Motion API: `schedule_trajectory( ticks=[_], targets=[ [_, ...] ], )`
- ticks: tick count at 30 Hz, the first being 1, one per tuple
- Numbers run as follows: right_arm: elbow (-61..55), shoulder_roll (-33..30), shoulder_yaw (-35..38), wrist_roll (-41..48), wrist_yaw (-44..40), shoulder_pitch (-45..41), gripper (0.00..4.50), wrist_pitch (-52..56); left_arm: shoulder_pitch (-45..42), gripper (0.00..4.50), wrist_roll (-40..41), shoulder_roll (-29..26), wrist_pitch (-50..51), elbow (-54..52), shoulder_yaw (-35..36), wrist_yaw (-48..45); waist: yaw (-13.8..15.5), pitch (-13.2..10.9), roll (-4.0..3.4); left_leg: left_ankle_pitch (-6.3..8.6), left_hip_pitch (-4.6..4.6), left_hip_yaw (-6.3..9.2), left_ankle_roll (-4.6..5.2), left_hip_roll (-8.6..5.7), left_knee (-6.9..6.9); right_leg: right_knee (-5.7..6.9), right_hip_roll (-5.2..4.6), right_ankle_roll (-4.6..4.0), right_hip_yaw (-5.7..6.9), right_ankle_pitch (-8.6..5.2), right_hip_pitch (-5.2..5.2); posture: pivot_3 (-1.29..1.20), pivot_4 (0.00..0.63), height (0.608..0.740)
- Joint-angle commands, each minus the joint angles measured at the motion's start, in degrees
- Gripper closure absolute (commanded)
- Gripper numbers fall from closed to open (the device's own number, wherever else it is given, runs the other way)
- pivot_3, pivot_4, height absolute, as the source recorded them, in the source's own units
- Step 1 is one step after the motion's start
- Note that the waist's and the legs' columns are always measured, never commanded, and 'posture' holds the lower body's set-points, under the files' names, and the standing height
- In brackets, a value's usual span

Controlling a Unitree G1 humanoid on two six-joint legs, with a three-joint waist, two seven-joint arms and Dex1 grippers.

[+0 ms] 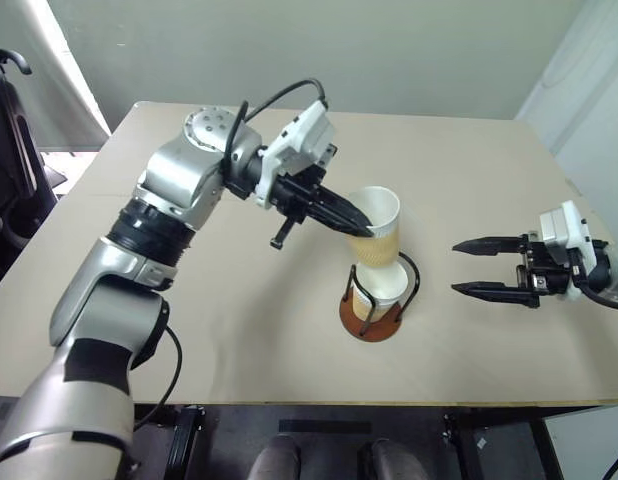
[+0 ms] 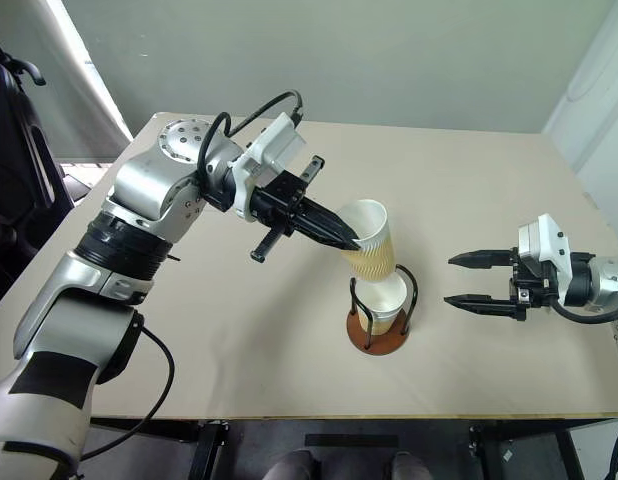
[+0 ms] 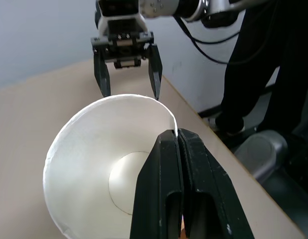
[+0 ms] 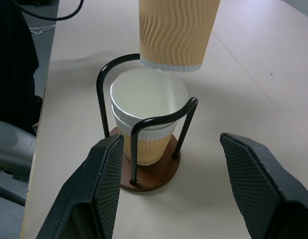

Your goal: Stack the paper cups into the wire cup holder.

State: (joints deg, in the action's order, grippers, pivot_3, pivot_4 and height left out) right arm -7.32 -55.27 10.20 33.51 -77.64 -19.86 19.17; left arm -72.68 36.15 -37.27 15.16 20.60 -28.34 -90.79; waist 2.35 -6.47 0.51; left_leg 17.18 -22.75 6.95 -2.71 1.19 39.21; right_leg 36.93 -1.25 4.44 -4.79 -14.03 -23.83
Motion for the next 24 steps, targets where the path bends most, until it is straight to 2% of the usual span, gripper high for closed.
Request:
schedule_trajectory(
  ticks=[1, 14, 24],
  targets=[
    [-1.9, -0.8, 2.2, 0.8, 0.4, -0.2, 1.41, -0.1, 0.0, 4.48, -0.6, 0.3, -2.7, 0.2, -0.6, -1.7, 0.0, 0.0, 0.00, 0.00, 0.00, 0.00, 0.00, 0.00, 0.00, 0.00, 0.00, 0.00, 0.00, 0.00, 0.00, 0.00, 0.150, 0.740],
    [-2.7, -0.9, 2.7, 0.9, 1.2, 0.8, 1.41, 0.0, 1.4, 4.48, -0.5, 3.5, -1.8, 0.1, -0.3, -1.7, 0.5, 0.0, 0.00, 0.00, 0.00, -0.02, 0.00, -0.01, 0.04, 0.02, 0.01, 0.01, 0.00, 0.01, 0.03, 0.00, 0.150, 0.740],
    [-2.8, -1.5, 3.1, 1.0, 1.2, 1.0, 1.41, 0.3, 0.6, 4.48, 3.5, 0.7, 1.2, -3.5, -2.6, -1.7, 0.6, 0.0, 0.00, 0.00, 0.00, -0.02, 0.00, -0.02, 0.06, 0.01, 0.01, 0.03, 0.00, 0.02, 0.05, 0.00, 0.150, 0.740]
  ],
)
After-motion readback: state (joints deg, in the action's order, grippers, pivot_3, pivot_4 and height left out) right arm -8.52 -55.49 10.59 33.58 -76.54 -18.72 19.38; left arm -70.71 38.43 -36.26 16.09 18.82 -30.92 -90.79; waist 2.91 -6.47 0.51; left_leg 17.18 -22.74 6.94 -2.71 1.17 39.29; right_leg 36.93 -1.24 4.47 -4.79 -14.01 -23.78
